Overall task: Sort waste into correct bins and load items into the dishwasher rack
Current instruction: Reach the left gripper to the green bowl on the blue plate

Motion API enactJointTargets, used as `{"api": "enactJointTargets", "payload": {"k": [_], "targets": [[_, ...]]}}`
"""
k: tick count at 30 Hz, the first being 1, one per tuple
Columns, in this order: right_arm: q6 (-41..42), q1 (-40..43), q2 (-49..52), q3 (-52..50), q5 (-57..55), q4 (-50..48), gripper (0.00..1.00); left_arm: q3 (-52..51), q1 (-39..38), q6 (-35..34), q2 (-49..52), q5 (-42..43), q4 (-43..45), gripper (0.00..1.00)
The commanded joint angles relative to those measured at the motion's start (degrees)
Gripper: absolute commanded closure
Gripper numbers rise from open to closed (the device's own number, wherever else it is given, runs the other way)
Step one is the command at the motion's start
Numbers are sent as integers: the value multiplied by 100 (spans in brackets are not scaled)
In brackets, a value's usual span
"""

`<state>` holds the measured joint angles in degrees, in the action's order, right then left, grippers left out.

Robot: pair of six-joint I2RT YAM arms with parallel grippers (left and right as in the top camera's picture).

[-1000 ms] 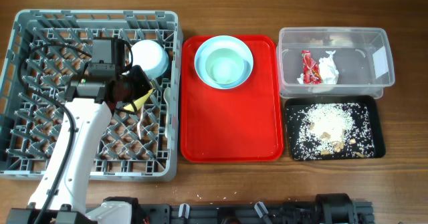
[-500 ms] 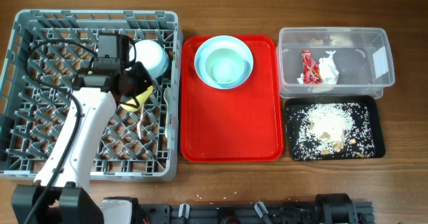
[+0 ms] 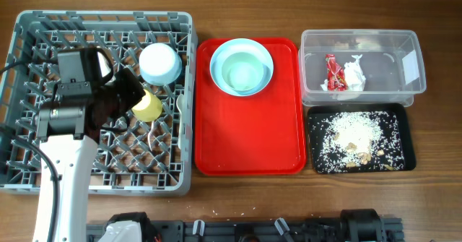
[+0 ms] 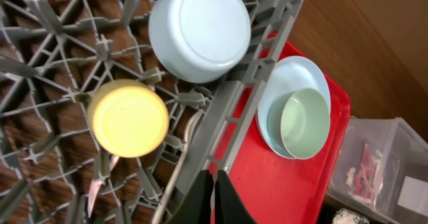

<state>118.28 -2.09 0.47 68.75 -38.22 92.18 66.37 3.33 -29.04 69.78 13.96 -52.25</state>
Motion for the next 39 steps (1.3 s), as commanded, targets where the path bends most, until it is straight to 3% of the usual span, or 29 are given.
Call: {"api": "enactJointTargets", "payload": {"k": [1, 10, 15, 18, 20, 22, 24, 26, 32, 39], "targets": [[42, 4, 31, 13, -76, -9, 0, 109, -299, 22, -37, 297, 79, 96], [42, 4, 31, 13, -76, -9, 0, 109, -1716, 2, 74, -118, 763, 93], [42, 4, 33, 13, -76, -9, 0, 109, -1963, -293, 116, -1530, 660, 94], [42, 4, 31, 13, -76, -9, 0, 109, -2164, -271, 398, -566, 1147, 96], [39, 4, 31, 13, -76, -9, 0, 267, -2568, -273, 817, -564, 1368, 95], [42, 4, 31, 13, -76, -9, 0, 1189, -2789, -271, 1558, -560, 1126, 95], [39, 4, 31, 13, -76, -9, 0, 2540, -3099, 122, 2487, -588, 492, 87], [42, 4, 31, 13, -76, -9, 0, 3615, -3340, 358, 3416, -944, -227, 73], [42, 4, 31, 13, -76, -9, 0, 3768, -3661, 356, 4916, -1255, 363, 70], [42, 2, 31, 13, -76, -9, 0, 3768, -4002, 391, 5615, -1257, 933, 70]]}}
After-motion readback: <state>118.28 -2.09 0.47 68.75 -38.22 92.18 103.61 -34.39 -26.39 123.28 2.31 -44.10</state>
